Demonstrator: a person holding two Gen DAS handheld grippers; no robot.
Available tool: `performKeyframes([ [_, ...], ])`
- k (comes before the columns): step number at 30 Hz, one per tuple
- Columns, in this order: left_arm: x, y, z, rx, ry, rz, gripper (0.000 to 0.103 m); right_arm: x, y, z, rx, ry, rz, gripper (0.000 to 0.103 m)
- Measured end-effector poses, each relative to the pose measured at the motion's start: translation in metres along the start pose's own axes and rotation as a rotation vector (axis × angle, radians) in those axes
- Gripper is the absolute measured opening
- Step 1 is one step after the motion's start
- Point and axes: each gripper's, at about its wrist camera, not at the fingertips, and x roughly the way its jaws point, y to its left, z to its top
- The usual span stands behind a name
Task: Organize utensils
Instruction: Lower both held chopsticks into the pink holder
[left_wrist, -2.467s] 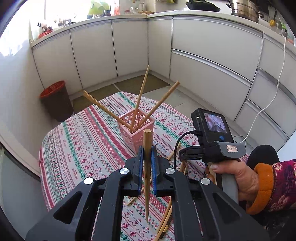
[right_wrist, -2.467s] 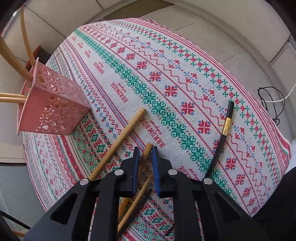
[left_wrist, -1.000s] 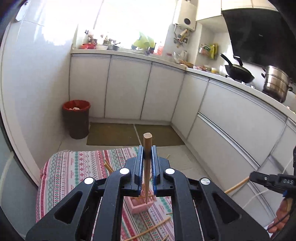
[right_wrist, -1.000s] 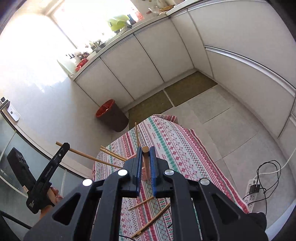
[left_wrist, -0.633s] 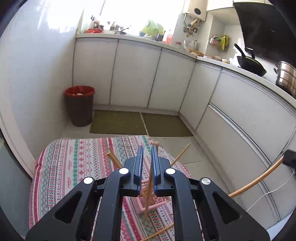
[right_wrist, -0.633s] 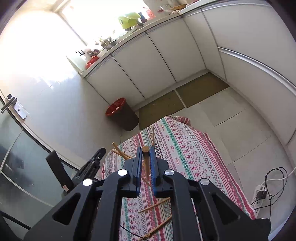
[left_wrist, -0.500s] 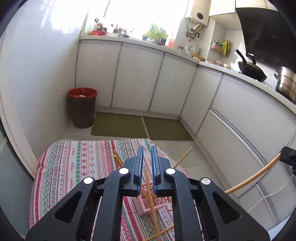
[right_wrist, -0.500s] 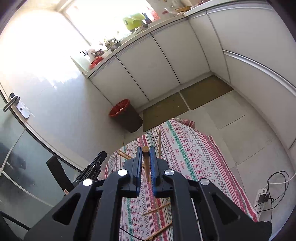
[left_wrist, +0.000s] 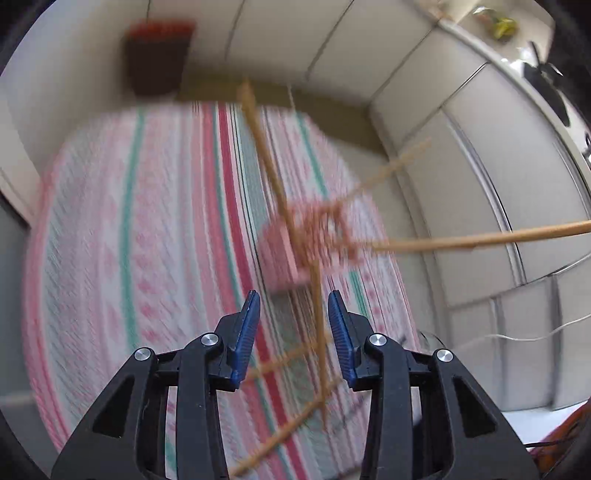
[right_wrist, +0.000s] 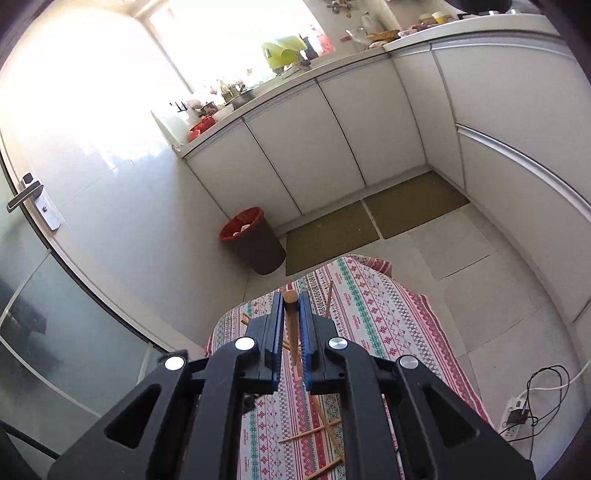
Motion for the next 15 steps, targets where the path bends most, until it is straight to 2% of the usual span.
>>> performKeyframes([
  [4, 0.048, 0.005, -0.010, -0.066, 0.133, -0.040, 0.037, 0.001, -0.008, -0.001, 0.015, 0.013, 0.010, 0.009],
  [6, 0.059, -0.001, -0.012, -0.062, 0.131, -0.056, 0.037, -0.001, -0.012, -0.002, 0.022, 0.020, 0.015, 0.009],
  [9, 0.063, -0.013, -0.008, -0.038, 0.074, -0.042, 0.037, 0.000, -0.015, -0.002, 0.021, 0.024, 0.009, 0.009],
  [11, 0.068, -0.017, -0.006, -0.032, 0.042, -0.030, 0.033, 0.001, -0.016, -0.002, 0.024, 0.030, 0.011, 0.009],
  [12, 0.071, -0.020, -0.004, -0.029, 0.036, -0.028, 0.014, 0.000, -0.016, -0.003, 0.025, 0.030, 0.011, 0.009],
  [13, 0.075, -0.024, -0.003, -0.027, 0.036, -0.024, 0.007, 0.000, -0.016, -0.003, 0.025, 0.029, 0.012, 0.009],
  [15, 0.073, -0.027, -0.006, -0.017, 0.020, -0.015, 0.007, -0.003, -0.016, -0.001, 0.024, 0.024, 0.011, 0.009],
])
